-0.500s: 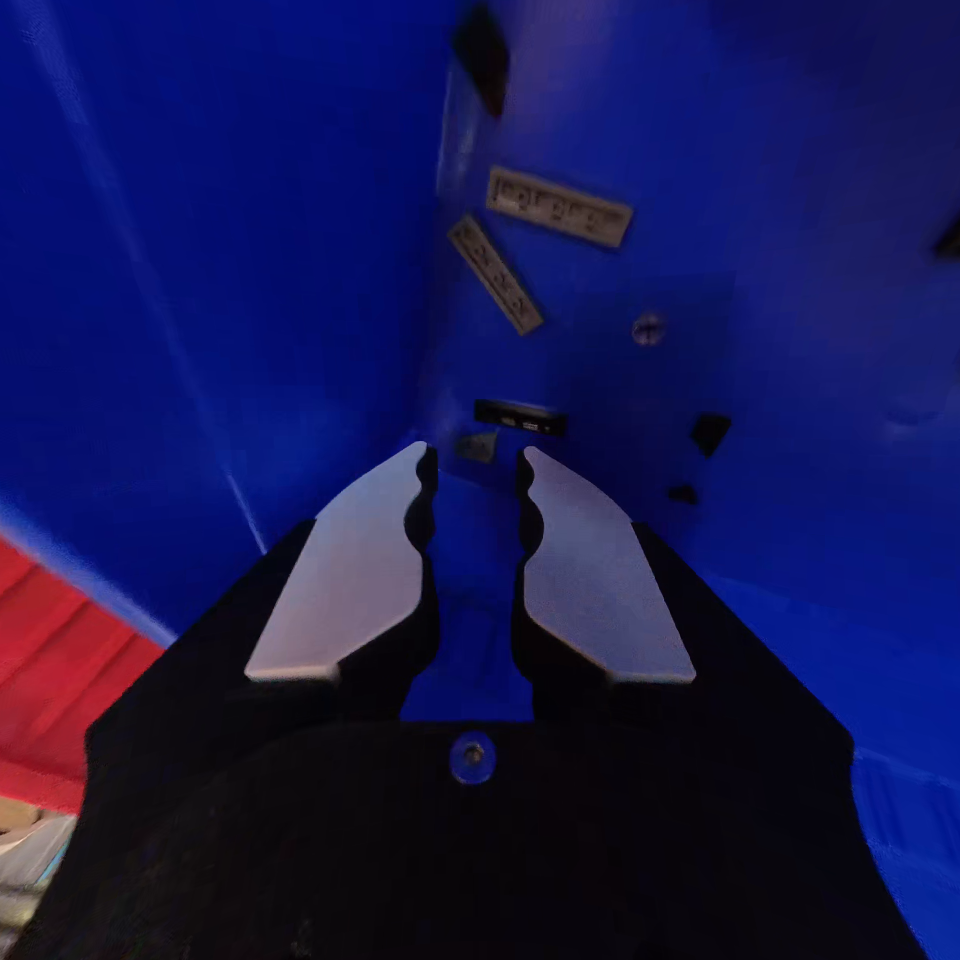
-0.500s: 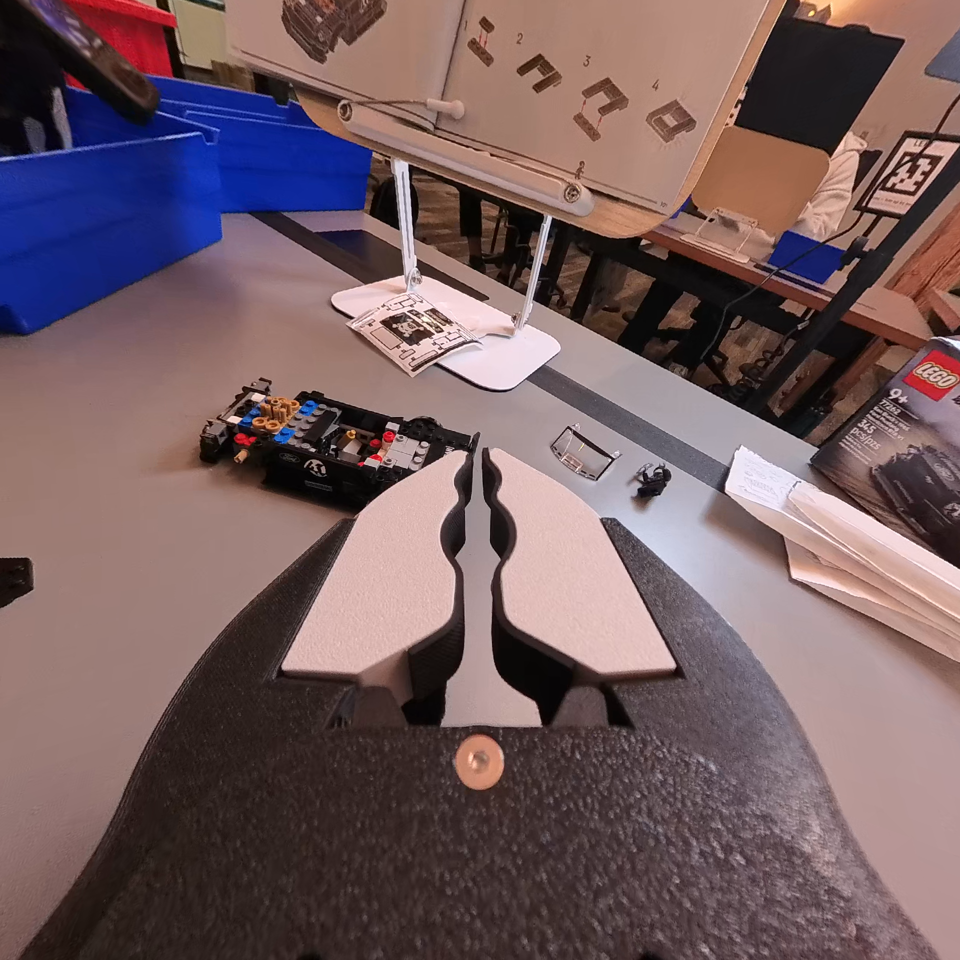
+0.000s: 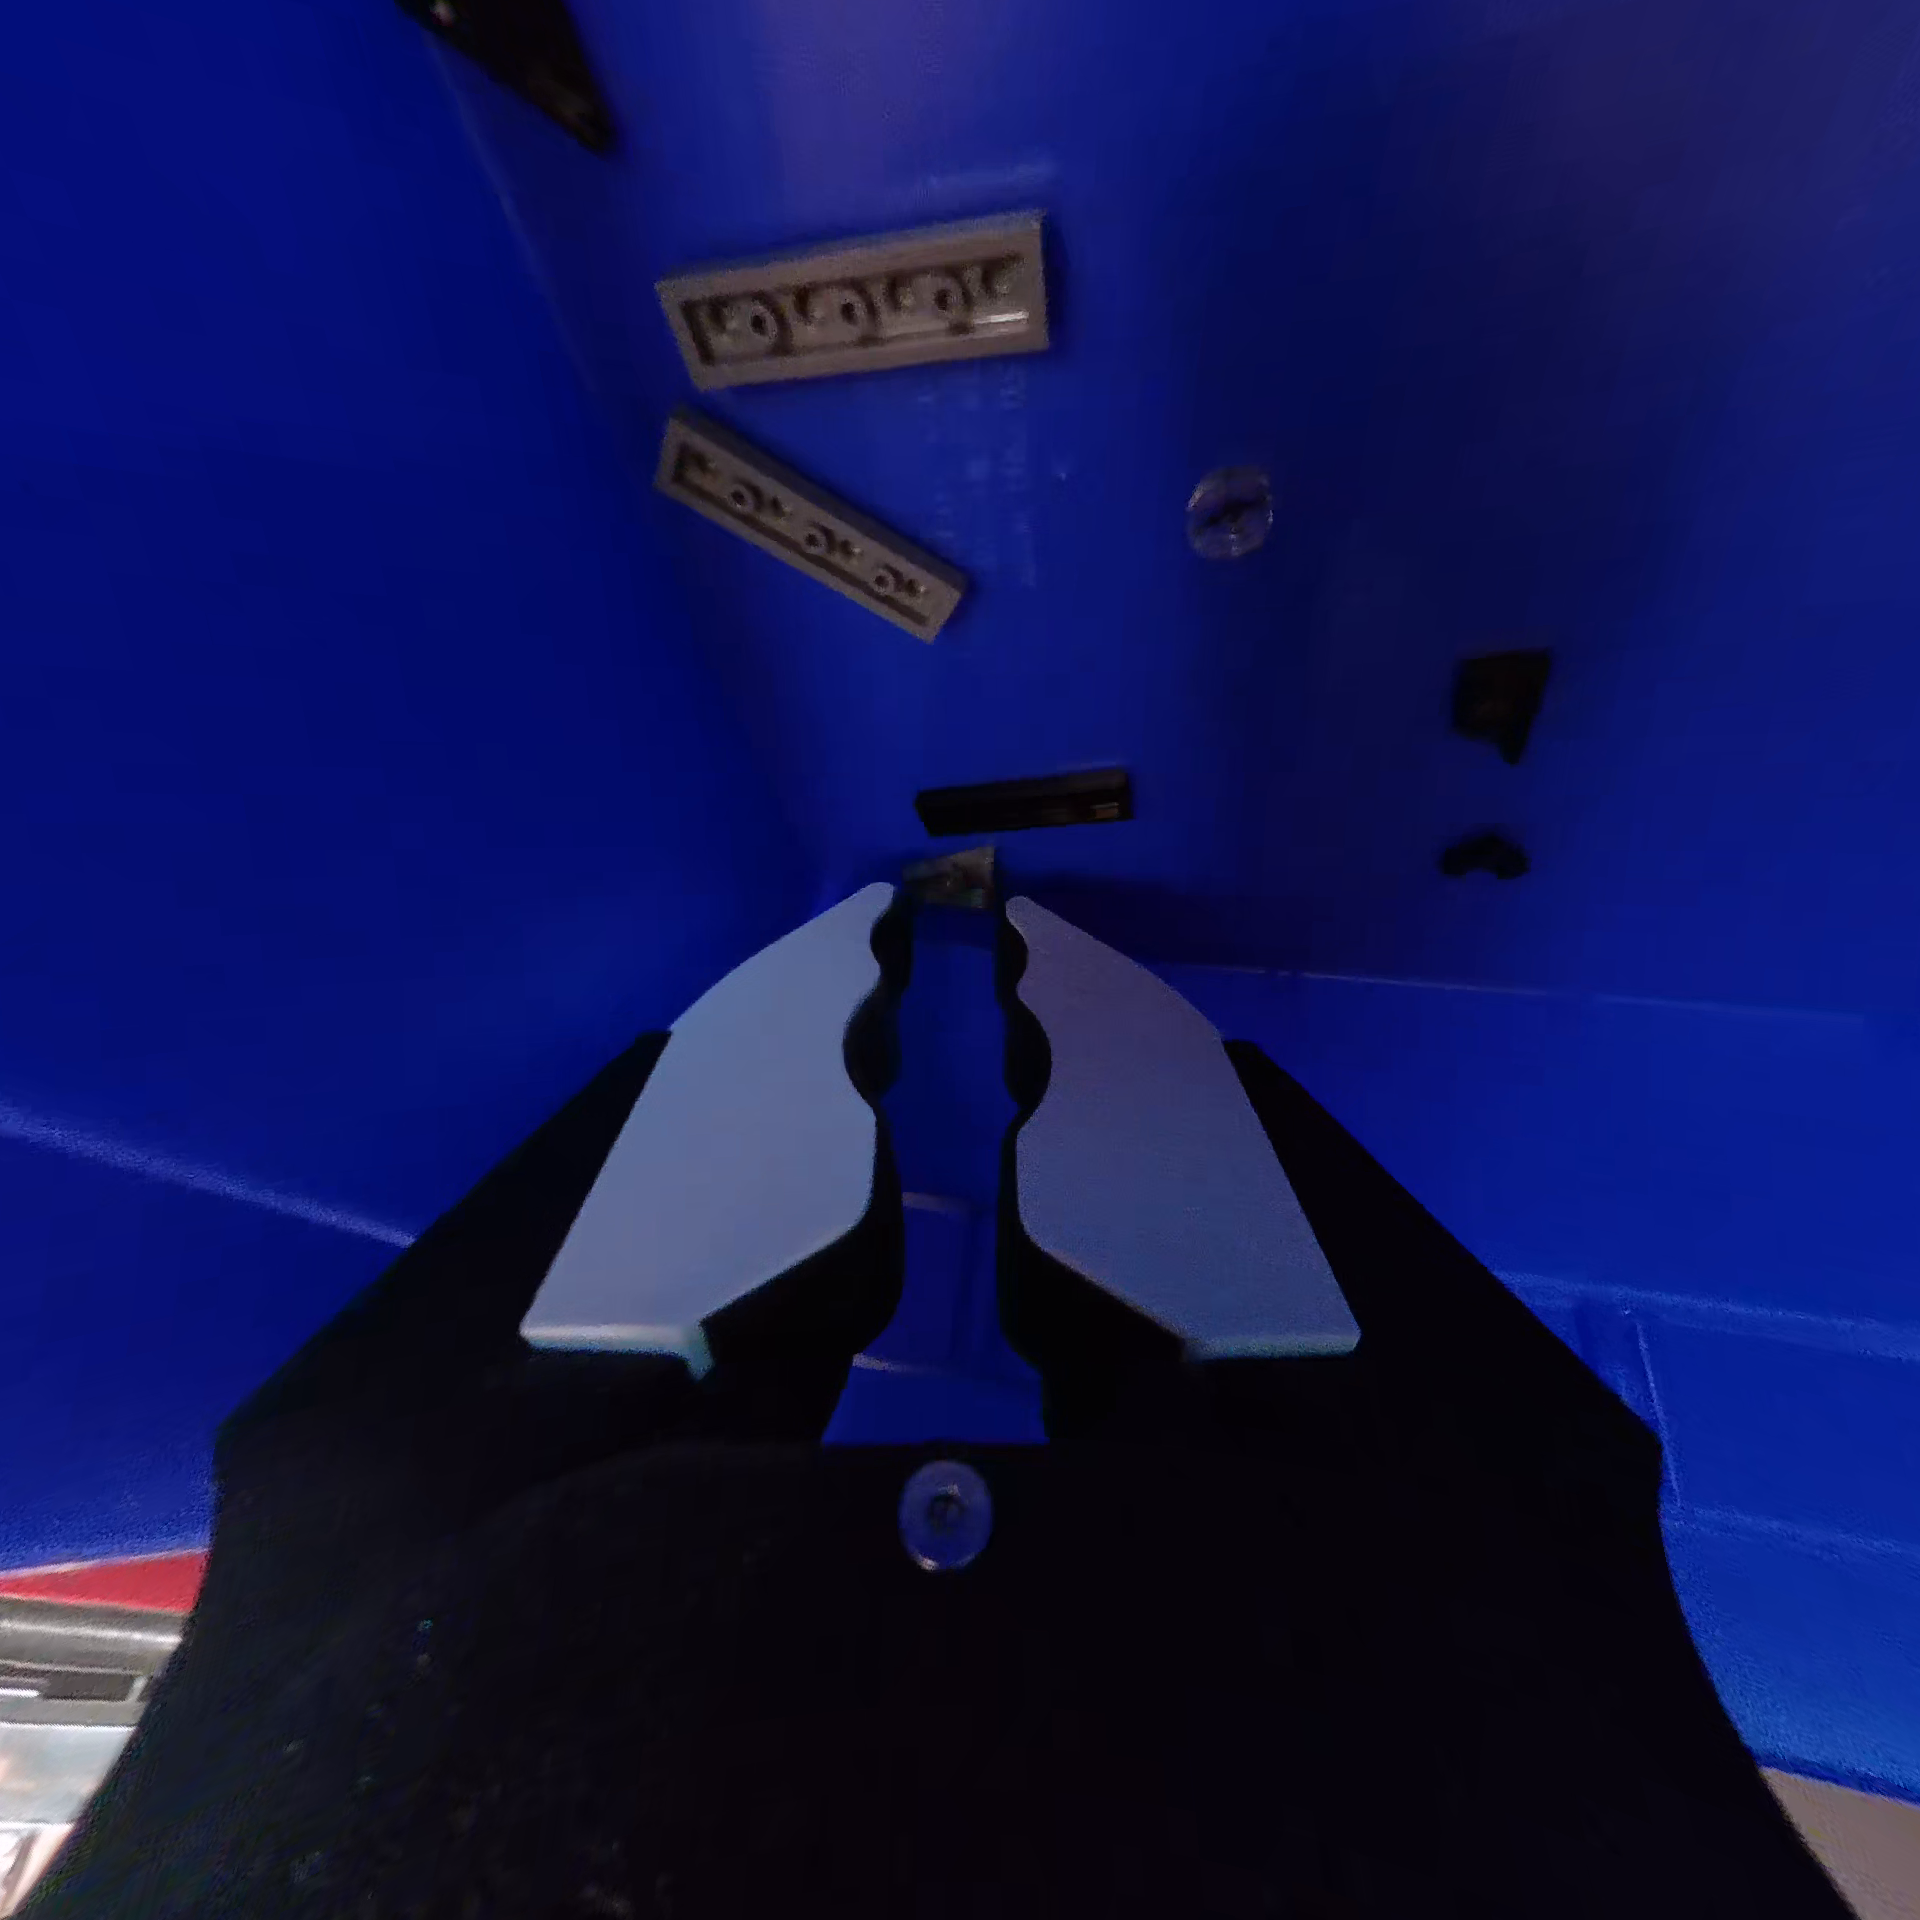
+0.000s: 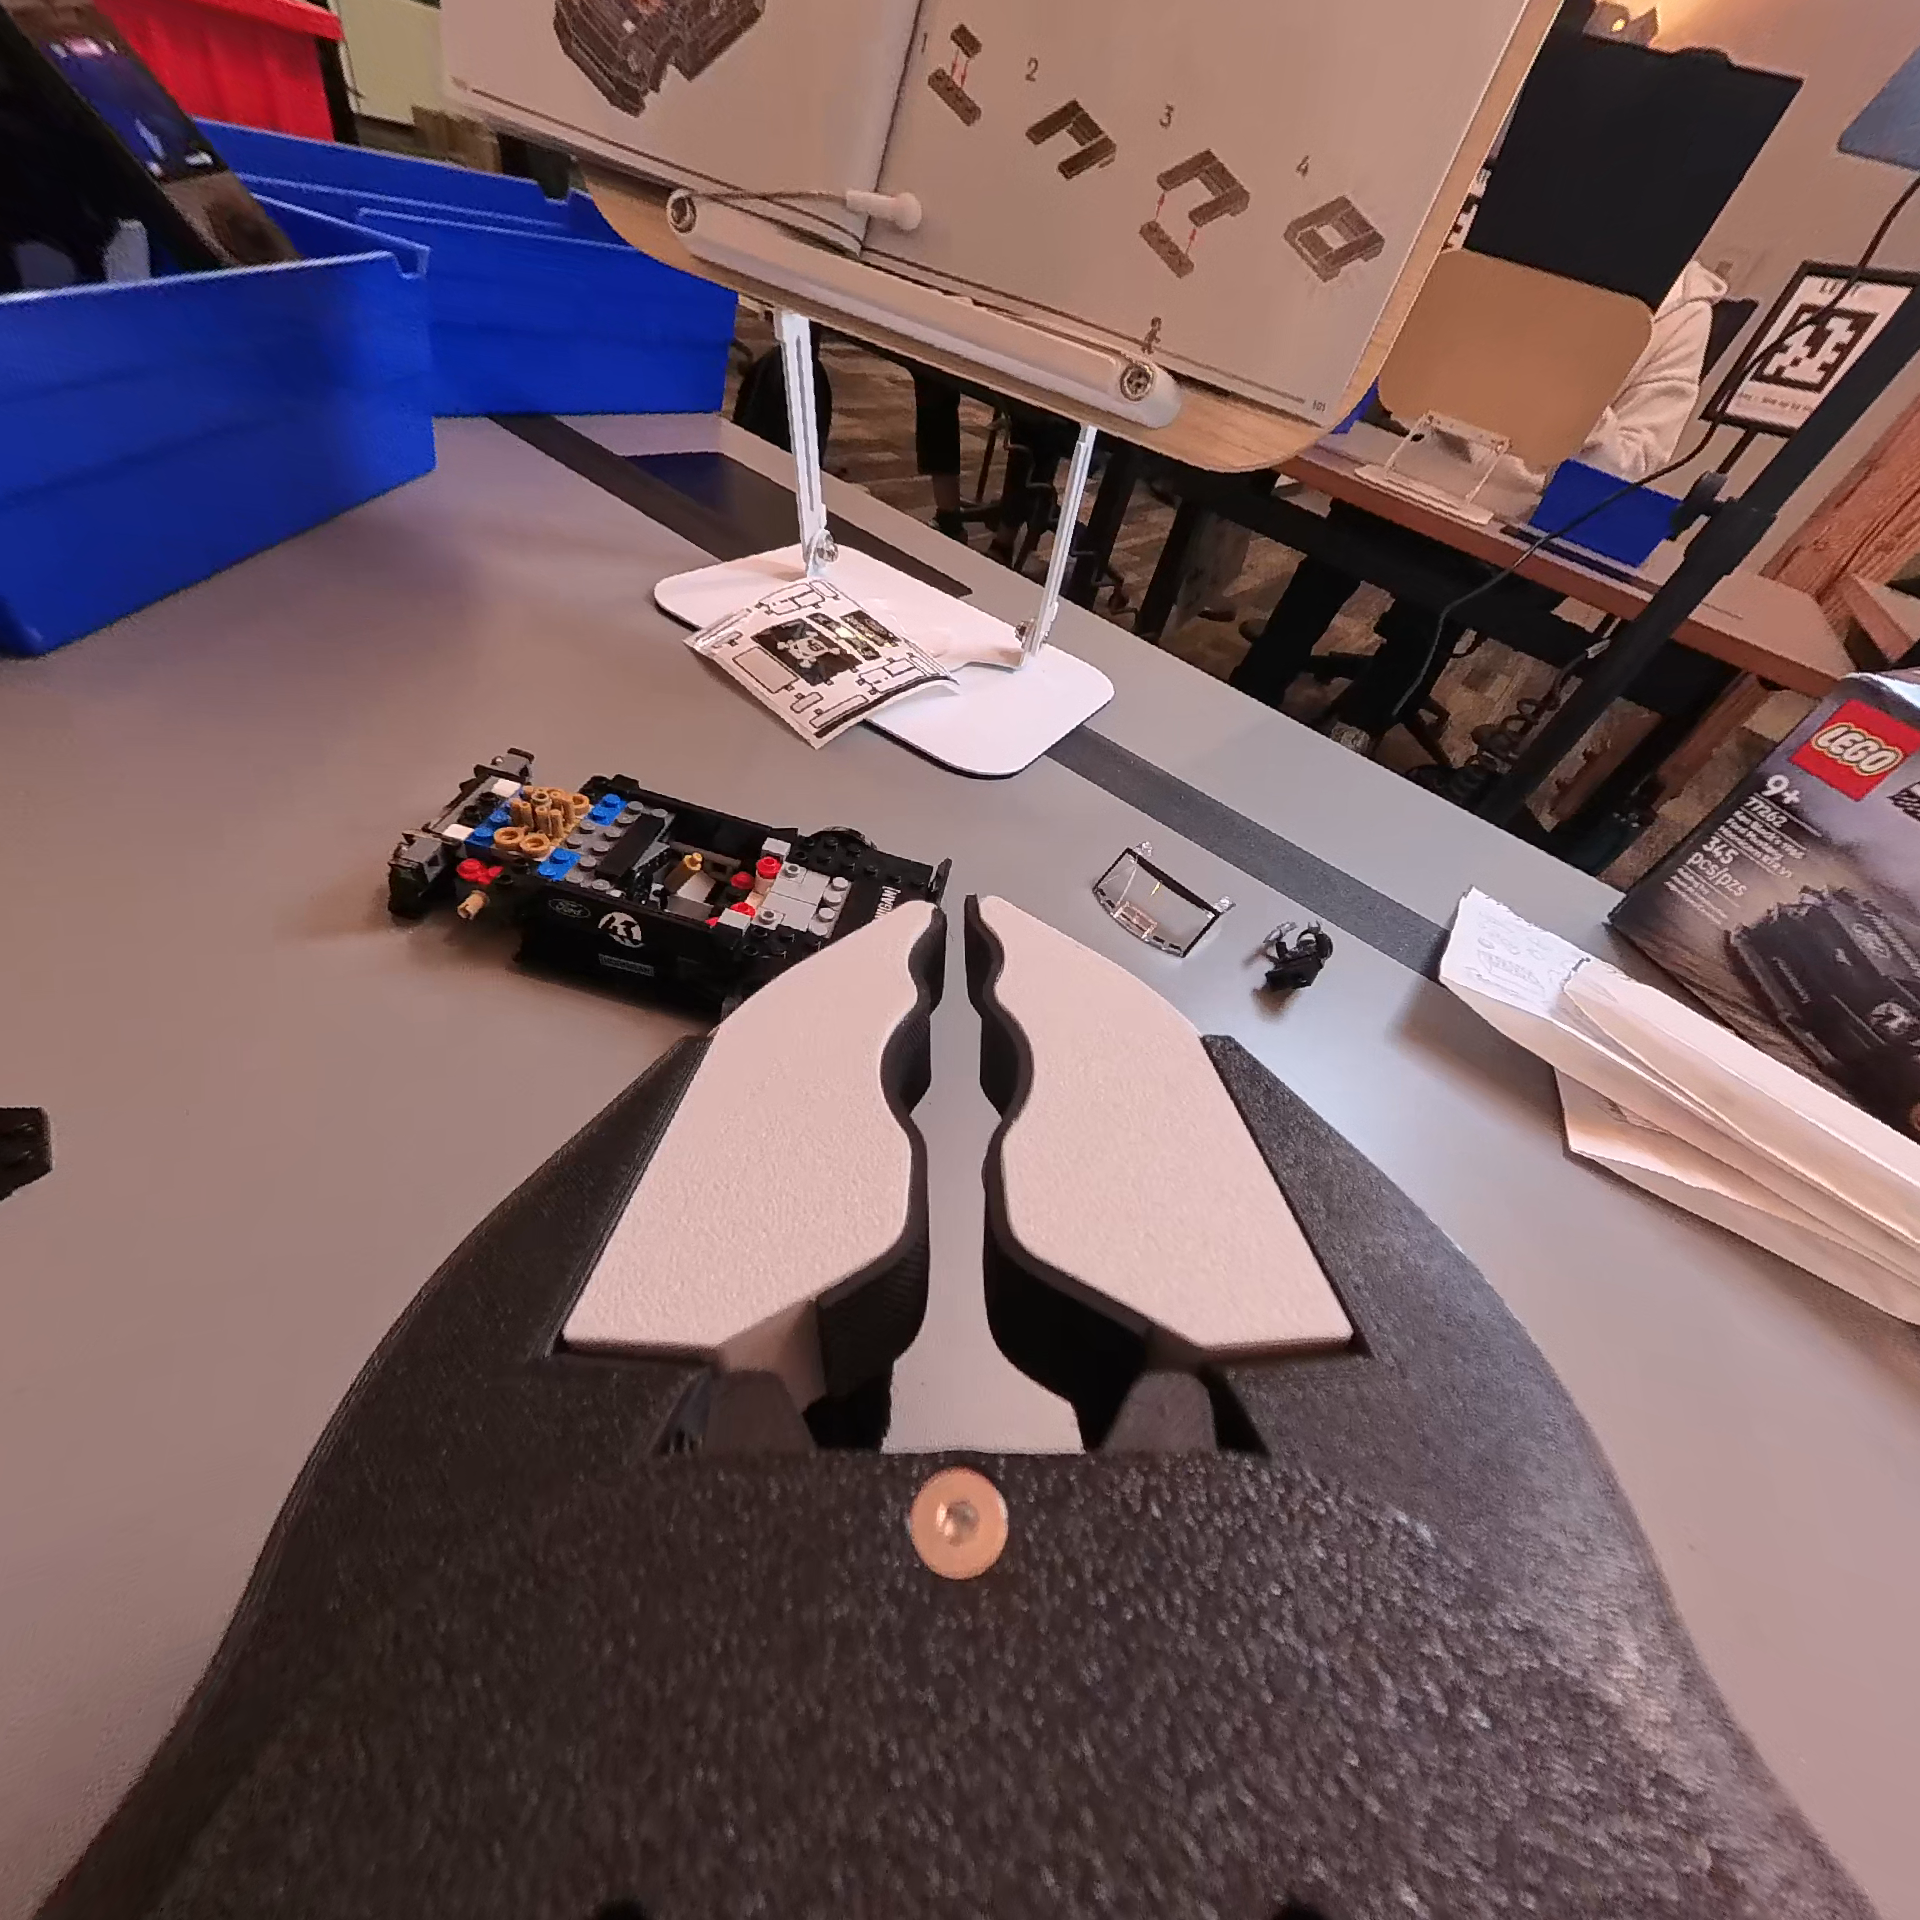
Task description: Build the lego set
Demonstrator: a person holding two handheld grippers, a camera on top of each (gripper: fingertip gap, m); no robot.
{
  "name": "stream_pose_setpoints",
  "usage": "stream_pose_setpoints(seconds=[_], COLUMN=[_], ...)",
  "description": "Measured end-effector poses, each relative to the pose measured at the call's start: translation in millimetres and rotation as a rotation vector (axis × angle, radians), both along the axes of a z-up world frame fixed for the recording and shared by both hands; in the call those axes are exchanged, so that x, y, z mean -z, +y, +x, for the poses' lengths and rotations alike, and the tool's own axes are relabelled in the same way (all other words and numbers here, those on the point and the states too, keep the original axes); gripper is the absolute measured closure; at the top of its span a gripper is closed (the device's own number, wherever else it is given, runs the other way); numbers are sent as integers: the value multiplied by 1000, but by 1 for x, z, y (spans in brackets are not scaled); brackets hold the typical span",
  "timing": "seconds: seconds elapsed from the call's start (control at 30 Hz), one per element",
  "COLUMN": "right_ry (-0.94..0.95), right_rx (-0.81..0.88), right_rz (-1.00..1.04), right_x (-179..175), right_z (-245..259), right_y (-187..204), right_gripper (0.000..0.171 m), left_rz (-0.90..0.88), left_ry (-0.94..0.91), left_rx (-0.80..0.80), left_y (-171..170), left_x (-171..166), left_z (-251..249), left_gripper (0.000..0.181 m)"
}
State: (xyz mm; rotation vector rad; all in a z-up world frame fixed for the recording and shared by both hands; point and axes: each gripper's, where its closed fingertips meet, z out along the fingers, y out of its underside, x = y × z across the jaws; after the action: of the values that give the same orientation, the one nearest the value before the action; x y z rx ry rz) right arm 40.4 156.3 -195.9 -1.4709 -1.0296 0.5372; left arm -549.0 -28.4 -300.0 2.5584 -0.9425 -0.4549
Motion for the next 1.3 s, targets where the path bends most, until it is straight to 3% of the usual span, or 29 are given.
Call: stream_pose_setpoints(seconds=[0.27, 0.3, 0.53, 0.7, 0.9, 1.1, 1.3], right_ry=[8, 9, 9, 13, 23, 30, 70], right_rx=[4, 4, -8, -13, -13, -31, -68], right_rz=[4, 4, 2, 9, 11, 9, -27], right_x=[-3, -3, -3, -5, -8, -9, -12], right_z=[2, 2, 0, 0, 1, -2, -3], right_y=[1, 1, -1, -3, -4, -9, -14], right_gripper=[168, 168, 168, 168, 168, 168, 168], left_rz=[31, 54, 224, 343, 508, 495, 576], left_ry=[-32, -39, -190, -176, -180, -103, -83], left_rx=[2, 17, -26, -73, -389, -744, -947], left_y=[-1, 1, 5, 15, 38, 31, 35], left_x=[-1, -4, -32, -40, -34, -14, -9], left_z=[4, 5, 29, 26, 24, 14, 11], left_gripper=[169, 181, 181, 178, 164, 157, 156])
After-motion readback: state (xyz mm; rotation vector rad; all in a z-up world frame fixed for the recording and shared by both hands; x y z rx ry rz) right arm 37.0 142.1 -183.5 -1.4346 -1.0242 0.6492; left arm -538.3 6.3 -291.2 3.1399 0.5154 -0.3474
